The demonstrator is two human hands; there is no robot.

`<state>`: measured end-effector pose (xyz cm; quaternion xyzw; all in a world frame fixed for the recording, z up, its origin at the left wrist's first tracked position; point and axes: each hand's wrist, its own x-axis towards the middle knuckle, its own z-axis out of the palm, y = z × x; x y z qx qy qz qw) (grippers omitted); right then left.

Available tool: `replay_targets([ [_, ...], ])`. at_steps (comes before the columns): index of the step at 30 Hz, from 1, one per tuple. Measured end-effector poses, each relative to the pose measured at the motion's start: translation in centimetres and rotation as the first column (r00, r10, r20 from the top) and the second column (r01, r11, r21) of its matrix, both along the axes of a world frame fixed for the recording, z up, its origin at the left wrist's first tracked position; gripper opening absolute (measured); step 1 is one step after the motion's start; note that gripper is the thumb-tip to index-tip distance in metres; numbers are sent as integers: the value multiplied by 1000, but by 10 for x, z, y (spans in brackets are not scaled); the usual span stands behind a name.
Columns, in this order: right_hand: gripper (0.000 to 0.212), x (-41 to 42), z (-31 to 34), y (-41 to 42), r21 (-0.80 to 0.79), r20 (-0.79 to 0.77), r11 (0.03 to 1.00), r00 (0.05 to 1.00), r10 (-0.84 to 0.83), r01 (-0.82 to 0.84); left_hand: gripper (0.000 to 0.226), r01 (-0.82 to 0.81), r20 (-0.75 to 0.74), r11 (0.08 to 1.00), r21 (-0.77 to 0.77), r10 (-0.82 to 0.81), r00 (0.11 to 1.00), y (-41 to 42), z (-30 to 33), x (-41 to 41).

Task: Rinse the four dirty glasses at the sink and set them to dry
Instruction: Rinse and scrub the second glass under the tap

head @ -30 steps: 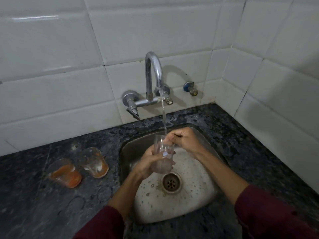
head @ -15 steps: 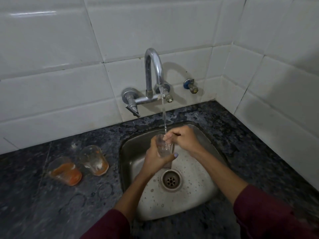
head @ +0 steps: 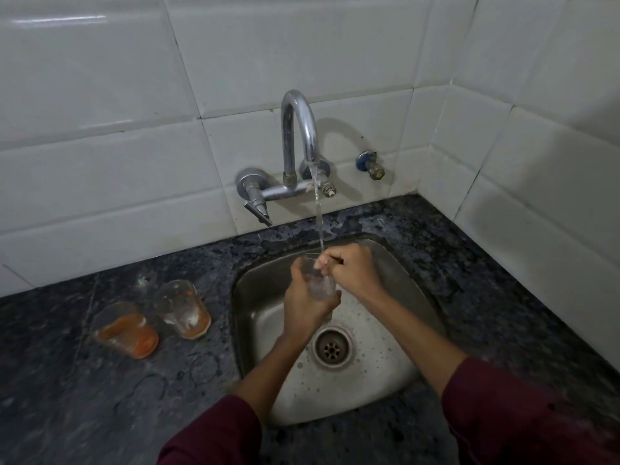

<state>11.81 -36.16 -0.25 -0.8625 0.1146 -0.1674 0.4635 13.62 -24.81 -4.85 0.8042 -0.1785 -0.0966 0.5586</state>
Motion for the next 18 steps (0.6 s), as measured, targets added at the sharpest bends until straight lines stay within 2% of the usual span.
replay_targets([
  [2,22,0,2,-5,122,-33,993,999,-1,5,90,34,68,998,54,-38,997,2,1,3],
  [3,23,-1,2,-10,220,-42,975,999,14,-5,89,102,50,993,67,-105,993,6,2,9],
  [4,23,-1,3,-13,322,-36,946,999,29,-16,86,193,-32,981,30,-192,981,10,3,16],
  [5,22,-3,4,-16,413,-20,910,999,48,-35,81,279,-168,955,-99,-292,942,15,4,23],
  [7,21,-6,7,-16,527,-7,848,997,83,-67,81,270,-428,864,-424,-454,781,21,5,30],
  [8,23,-6,8,-14,538,-13,840,995,94,-73,85,232,-510,845,-481,-485,710,22,5,33],
  [9,25,-5,7,-13,519,-22,852,995,100,-74,86,223,-548,854,-470,-480,685,22,5,33],
  [10,26,-4,6,-12,481,-32,874,995,96,-69,83,209,-556,873,-441,-449,699,21,6,32],
  [12,28,-1,2,-12,376,-49,926,997,56,-34,76,155,-497,921,-357,-328,803,16,5,28],
  [15,18,4,0,-7,89,-71,996,997,-11,18,73,94,-236,991,-92,-113,965,8,3,20],
  [16,16,6,1,-3,10,-73,1000,997,-26,27,74,46,-151,999,-6,-47,987,5,3,16],
  [18,14,7,3,4,-52,-80,998,996,-47,42,79,-35,-31,997,68,37,999,0,2,7],
])
